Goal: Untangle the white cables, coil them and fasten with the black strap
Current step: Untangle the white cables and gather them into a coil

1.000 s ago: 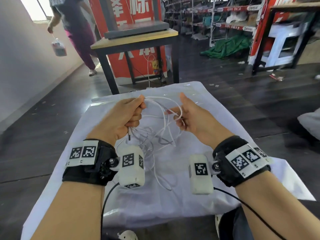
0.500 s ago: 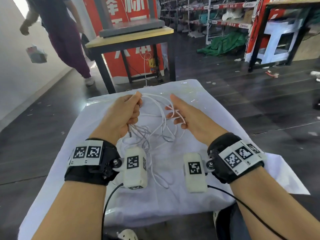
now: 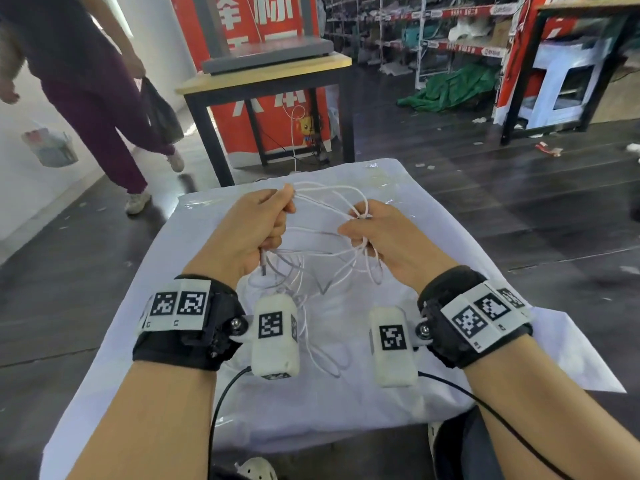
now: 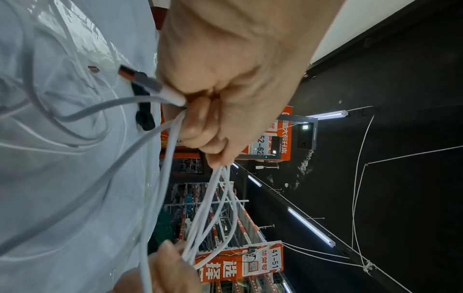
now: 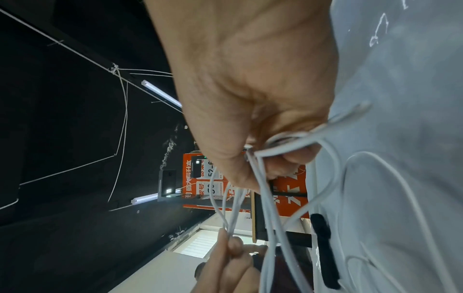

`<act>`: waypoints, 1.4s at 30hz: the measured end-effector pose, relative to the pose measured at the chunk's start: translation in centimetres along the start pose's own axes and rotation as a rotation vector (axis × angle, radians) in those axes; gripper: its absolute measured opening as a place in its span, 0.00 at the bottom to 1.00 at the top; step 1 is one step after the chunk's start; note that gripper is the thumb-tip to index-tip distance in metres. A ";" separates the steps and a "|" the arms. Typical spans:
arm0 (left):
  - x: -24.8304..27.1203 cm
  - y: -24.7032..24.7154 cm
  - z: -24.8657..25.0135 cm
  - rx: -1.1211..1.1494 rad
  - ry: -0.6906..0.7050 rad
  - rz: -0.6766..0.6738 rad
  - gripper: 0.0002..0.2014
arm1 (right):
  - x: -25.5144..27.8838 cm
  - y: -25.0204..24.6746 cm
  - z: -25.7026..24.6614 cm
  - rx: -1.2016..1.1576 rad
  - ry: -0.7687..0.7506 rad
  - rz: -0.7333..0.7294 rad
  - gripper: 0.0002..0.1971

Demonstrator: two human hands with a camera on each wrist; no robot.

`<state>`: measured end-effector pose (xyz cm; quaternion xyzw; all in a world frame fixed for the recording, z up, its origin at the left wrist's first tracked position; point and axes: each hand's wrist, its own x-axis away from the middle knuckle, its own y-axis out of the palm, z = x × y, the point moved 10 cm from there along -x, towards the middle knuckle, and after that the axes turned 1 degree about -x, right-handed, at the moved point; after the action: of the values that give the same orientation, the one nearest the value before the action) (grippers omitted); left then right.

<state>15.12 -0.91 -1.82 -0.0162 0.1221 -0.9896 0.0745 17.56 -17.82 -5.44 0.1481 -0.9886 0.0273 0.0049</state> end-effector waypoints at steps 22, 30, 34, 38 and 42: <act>-0.2 -1.6 -0.5 0.181 -0.026 0.159 0.19 | 0.5 3.3 0.7 0.140 0.013 -0.298 0.14; 0.1 1.3 1.4 -0.061 0.113 0.067 0.21 | 0.9 2.9 -0.5 0.236 -0.060 -0.196 0.22; 0.2 2.0 1.1 0.134 0.061 0.059 0.22 | 1.2 4.3 -0.5 0.182 -0.081 -0.247 0.22; 0.0 1.4 0.5 0.345 0.003 0.106 0.20 | 1.1 4.2 -0.5 0.154 -0.092 -0.206 0.07; 0.0 1.8 0.6 0.468 -0.015 0.100 0.19 | 1.2 4.2 -0.9 0.007 -0.111 -0.201 0.11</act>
<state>15.40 -2.77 -1.72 0.0002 -0.1104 -0.9859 0.1259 15.22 -14.08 -4.71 0.2478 -0.9674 0.0221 -0.0478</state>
